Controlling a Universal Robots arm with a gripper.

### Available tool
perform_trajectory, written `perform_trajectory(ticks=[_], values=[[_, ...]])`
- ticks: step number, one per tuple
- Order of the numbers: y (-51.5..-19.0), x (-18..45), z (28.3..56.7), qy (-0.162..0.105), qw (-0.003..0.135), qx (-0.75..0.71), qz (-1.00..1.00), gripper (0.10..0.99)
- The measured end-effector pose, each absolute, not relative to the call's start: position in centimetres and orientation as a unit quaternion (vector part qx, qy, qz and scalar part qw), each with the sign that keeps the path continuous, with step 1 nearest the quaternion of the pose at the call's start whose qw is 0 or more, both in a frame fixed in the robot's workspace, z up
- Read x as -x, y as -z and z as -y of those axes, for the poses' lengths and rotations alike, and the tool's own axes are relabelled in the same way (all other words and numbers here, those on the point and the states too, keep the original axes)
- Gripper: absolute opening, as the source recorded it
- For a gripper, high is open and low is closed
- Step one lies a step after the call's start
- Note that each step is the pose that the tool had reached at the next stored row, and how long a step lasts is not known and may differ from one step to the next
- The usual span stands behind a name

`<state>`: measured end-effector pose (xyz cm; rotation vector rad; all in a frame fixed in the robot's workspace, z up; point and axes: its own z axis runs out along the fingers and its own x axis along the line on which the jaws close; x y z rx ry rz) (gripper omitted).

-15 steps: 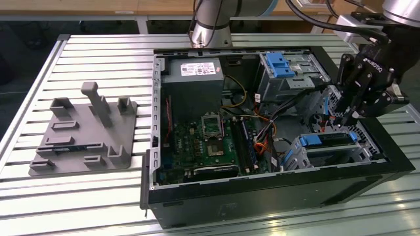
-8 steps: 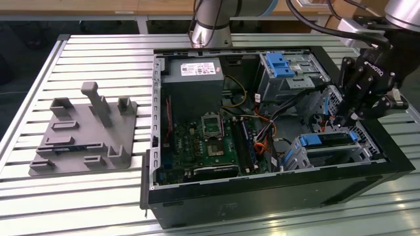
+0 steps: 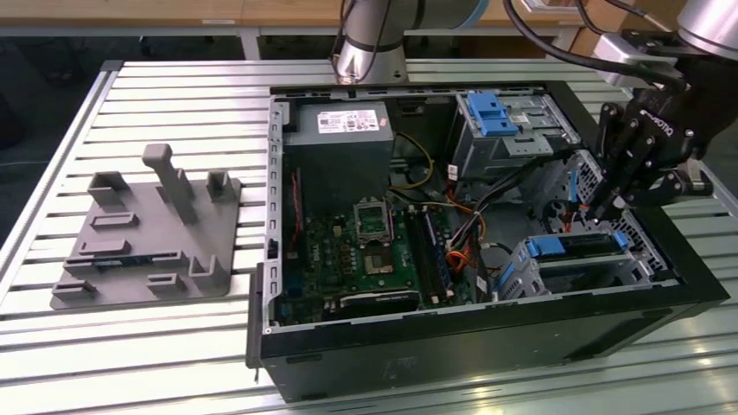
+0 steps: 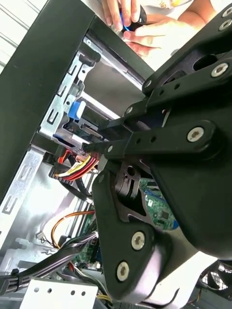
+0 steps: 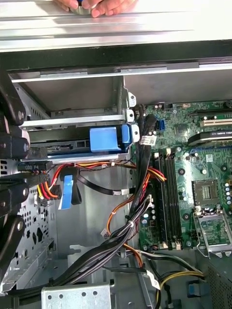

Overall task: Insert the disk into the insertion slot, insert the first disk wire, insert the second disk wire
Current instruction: 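Insert the first disk wire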

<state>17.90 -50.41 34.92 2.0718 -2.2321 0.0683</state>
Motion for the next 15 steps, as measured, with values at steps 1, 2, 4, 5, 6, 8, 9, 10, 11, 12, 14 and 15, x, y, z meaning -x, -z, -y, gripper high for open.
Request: perform_trajectory(ticks=[1,2,4,5,6,8,9,10,11,12,14,15], values=[[-34.92,-17.9,50.41,-0.022,0.047,-0.679,0.732,0.263],[-34.92,-17.9,50.41,-0.022,0.047,-0.679,0.732,0.263],[-34.9,-17.9,50.41,-0.021,0.046,-0.679,0.732,0.263],[-34.89,-17.9,50.41,-0.021,0.046,-0.679,0.732,0.247],[-34.86,-17.9,50.41,-0.021,0.046,-0.679,0.732,0.18],[-34.78,-17.9,50.41,-0.021,0.046,-0.679,0.732,0.165],[-34.77,-17.91,50.41,-0.021,0.046,-0.679,0.732,0.165],[-34.77,-17.91,50.42,-0.021,0.046,-0.679,0.732,0.165],[-34.77,-17.91,50.41,-0.021,0.046,-0.679,0.732,0.165],[-34.75,-17.91,50.41,-0.021,0.046,-0.679,0.732,0.165],[-34.74,-17.88,50.41,-0.021,0.047,-0.68,0.731,0.165],[-34.75,-17.79,50.41,-0.022,0.047,-0.681,0.73,0.165]])
